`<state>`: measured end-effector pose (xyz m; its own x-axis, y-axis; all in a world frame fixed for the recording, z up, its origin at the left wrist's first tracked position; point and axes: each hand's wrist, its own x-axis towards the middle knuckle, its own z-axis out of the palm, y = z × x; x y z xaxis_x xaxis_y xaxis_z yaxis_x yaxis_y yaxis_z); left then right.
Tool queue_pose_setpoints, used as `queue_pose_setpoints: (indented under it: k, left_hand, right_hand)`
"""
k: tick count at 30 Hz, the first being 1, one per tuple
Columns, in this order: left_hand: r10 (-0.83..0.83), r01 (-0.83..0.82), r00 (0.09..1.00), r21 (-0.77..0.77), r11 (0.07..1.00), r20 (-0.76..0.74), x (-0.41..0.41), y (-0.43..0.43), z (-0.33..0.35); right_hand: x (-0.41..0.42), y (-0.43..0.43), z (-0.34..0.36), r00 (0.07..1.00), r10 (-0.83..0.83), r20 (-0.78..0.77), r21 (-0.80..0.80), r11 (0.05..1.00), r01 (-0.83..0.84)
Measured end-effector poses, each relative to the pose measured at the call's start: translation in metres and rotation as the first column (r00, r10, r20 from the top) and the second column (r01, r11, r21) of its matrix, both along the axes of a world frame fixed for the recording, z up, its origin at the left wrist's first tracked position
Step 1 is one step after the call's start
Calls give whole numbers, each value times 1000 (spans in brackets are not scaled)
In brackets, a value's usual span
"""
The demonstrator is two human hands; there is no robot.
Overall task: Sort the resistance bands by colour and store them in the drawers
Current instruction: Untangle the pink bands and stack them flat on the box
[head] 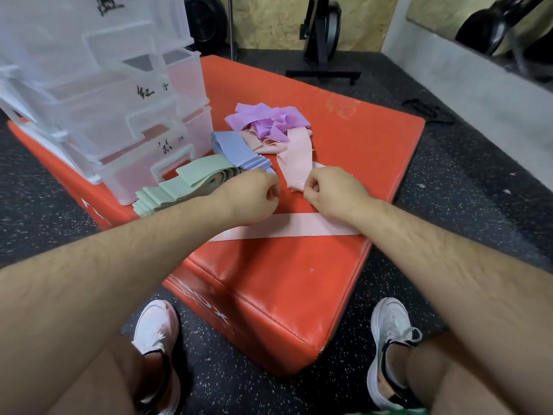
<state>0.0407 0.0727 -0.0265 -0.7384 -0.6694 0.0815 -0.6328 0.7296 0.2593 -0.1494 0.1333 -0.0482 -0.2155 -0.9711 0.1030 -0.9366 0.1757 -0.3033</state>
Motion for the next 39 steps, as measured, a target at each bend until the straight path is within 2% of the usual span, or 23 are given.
queue_pose_setpoints:
  k: [2, 4, 7, 8, 10, 12, 17, 19, 20, 22, 24, 27, 30, 36, 39]
  left_hand:
    - [95, -86, 991, 91, 992, -98, -6, 3, 2]
    - [226, -161, 952, 289, 944, -208, -12, 4, 6]
    - [378, -36, 847, 669, 742, -374, -15, 8, 12]
    - [418, 19, 813, 735, 678, -406, -15, 12, 16]
    - [459, 85, 770, 784, 615, -443, -13, 19, 21]
    - [468, 89, 753, 777, 623, -462, -11, 26, 24]
    - [395, 8, 796, 661, 750, -458, -2, 34, 28]
    - [268, 15, 865, 554, 832, -425, 3, 36, 29]
    - [196, 31, 896, 497, 867, -398, 5, 39, 31]
    - [98, 67, 928, 419, 905, -360, 7, 44, 35]
    - [52, 65, 942, 333, 941, -331, 10, 47, 38]
    - [79, -3, 944, 232, 973, -321, 16, 44, 37]
    - [133, -56, 931, 227, 972, -339, 22, 37, 34]
    - [148, -13, 902, 316, 949, -405, 30, 32, 30]
    - [208, -29, 868, 373, 928, -451, 33, 31, 36]
  right_hand:
    - [2, 2, 5, 991, -40, 126, -65, 997, 48]
    - [10, 6, 11, 968, -58, 246, -135, 986, 93]
    - [30, 14, 18, 926, -45, 374, -224, 965, 137]
    - [36, 16, 20, 913, -30, 407, -248, 958, 142]
    - [46, 18, 22, 902, -11, 432, -278, 950, 144]
    - [51, 22, 25, 900, 3, 435, -265, 956, 125]
    - [46, 30, 44, 869, 80, 489, -155, 988, -4]
    - [35, 30, 55, 894, 136, 427, -222, 974, -42]
    - [30, 30, 59, 897, 202, 392, -240, 964, -112]
    - [24, 32, 63, 853, 328, 406, -179, 944, -277]
    - [20, 31, 61, 823, 372, 428, -81, 923, -375]
    - [9, 23, 55, 856, 390, 340, -39, 915, -401]
    - [7, 21, 56, 849, 402, 342, -30, 908, -418]
    - [16, 26, 60, 853, 431, 295, -51, 898, -436]
    - [13, 28, 62, 894, 405, 193, -35, 913, -406]
